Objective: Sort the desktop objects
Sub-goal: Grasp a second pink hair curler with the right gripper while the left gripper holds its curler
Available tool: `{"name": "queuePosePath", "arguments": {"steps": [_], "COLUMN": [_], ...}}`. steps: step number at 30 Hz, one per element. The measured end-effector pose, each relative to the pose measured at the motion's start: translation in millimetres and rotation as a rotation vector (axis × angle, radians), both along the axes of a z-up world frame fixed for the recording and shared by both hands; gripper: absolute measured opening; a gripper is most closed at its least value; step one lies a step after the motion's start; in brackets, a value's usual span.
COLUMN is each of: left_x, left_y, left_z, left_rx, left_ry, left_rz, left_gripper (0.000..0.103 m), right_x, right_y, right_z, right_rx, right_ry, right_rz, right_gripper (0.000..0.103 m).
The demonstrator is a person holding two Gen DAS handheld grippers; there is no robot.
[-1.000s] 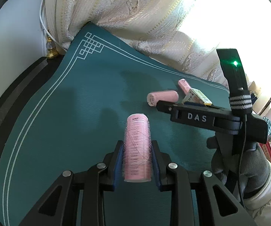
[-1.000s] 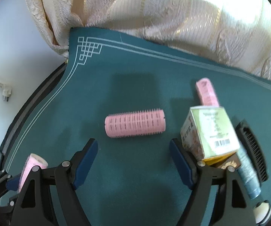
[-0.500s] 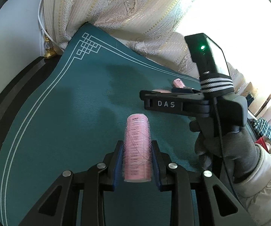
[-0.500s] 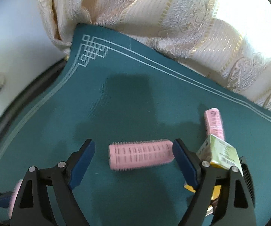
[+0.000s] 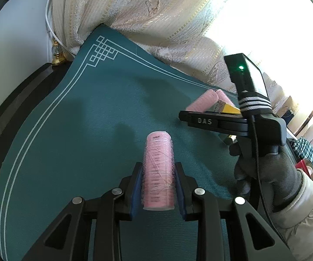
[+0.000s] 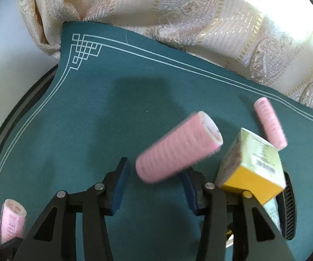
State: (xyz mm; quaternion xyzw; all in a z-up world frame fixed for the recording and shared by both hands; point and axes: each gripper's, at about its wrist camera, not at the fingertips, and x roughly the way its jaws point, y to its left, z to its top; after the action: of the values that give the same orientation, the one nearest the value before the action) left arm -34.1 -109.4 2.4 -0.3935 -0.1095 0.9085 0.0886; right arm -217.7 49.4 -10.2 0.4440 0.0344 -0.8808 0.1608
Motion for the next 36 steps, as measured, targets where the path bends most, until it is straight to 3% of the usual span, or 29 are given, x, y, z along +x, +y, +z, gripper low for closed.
{"name": "queuePosePath", "arguments": {"steps": [8, 12, 18, 20, 21, 26, 28, 30, 36], "left_x": [-1, -2, -3, -4, -4, -5, -5, -6, -4], "left_y": [2, 2, 4, 4, 3, 4, 3, 2, 0], "left_z": [2, 2, 2, 2, 1, 1, 0, 0, 4], "left_rx": [-0.006, -0.008, -0.014, -0.015, -0.014, -0.014, -0.013, -0.01, -0.002], "left_ry": [-0.004, -0.011, -0.015, -0.017, -0.019, -0.022, -0.025, -0.027, -0.012], "left_rz": [-0.01, -0.012, -0.025, -0.025, -0.025, -0.027, -0.026, -0.024, -0.027], "left_gripper": [0.029, 0.029, 0.029, 0.029, 0.029, 0.029, 0.029, 0.029, 0.029], "right_x": [-7, -20, -51, -55, -54, -49, -43, -36, 4], "right_y": [22, 33, 42, 32, 28, 0, -2, 2, 19], "right_z": [2, 6, 5, 6, 6, 8, 9, 11, 28], "right_rx": [-0.168, -0.277, -0.352, -0.255, -0.201, -0.039, -0.058, -0.085, -0.198], "right_ry": [-0.065, -0.107, -0.161, -0.146, -0.136, -0.099, -0.098, -0.096, -0.074], "right_rz": [-0.051, -0.104, -0.218, -0.227, -0.23, -0.19, -0.168, -0.164, -0.108], "right_gripper": [0.052, 0.081, 0.081, 0.074, 0.064, 0.051, 0.04, 0.036, 0.034]}}
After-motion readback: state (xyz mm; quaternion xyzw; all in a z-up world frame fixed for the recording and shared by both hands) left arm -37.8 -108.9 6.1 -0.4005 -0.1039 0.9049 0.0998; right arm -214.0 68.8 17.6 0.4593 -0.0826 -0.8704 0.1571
